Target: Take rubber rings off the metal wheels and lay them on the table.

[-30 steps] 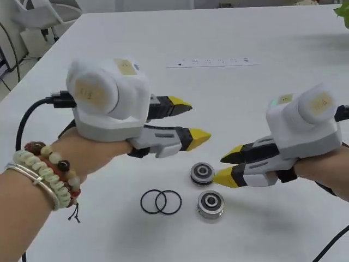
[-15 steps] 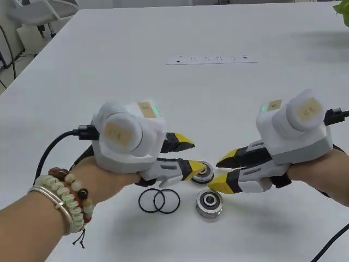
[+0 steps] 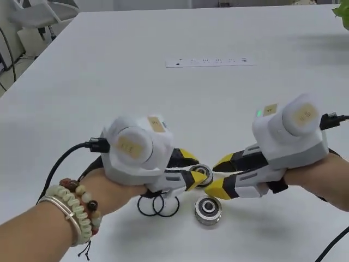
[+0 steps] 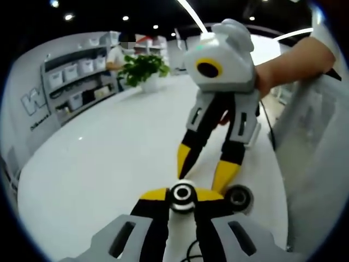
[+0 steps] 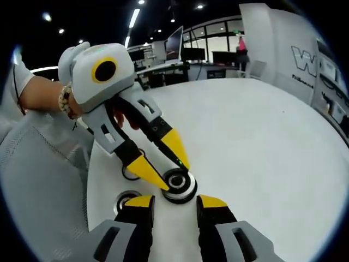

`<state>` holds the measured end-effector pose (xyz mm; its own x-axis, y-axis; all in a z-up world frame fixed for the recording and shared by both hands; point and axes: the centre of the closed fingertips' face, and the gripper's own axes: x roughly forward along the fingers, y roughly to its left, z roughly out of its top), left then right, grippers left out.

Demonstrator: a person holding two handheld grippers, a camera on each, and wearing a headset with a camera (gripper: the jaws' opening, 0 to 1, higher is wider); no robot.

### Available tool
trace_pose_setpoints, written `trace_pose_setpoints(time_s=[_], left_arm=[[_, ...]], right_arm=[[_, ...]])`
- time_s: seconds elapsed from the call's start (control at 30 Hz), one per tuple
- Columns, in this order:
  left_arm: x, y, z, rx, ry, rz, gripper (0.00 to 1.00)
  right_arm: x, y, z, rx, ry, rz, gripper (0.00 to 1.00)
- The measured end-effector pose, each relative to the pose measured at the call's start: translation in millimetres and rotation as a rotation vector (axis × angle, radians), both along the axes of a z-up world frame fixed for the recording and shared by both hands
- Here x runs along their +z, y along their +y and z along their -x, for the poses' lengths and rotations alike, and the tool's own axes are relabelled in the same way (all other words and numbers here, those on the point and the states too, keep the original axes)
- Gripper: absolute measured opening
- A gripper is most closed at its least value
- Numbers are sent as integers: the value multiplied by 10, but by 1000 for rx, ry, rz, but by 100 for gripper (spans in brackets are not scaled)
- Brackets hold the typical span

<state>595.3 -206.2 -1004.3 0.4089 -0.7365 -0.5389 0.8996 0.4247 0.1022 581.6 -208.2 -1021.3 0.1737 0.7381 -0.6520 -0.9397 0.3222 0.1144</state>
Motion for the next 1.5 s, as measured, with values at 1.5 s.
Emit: trace_pose_setpoints(time_s=[1.5], left_arm=[[-25, 15, 27, 49, 46, 88, 14]], right_arm=[[-53, -24, 5, -30, 36, 1, 13]])
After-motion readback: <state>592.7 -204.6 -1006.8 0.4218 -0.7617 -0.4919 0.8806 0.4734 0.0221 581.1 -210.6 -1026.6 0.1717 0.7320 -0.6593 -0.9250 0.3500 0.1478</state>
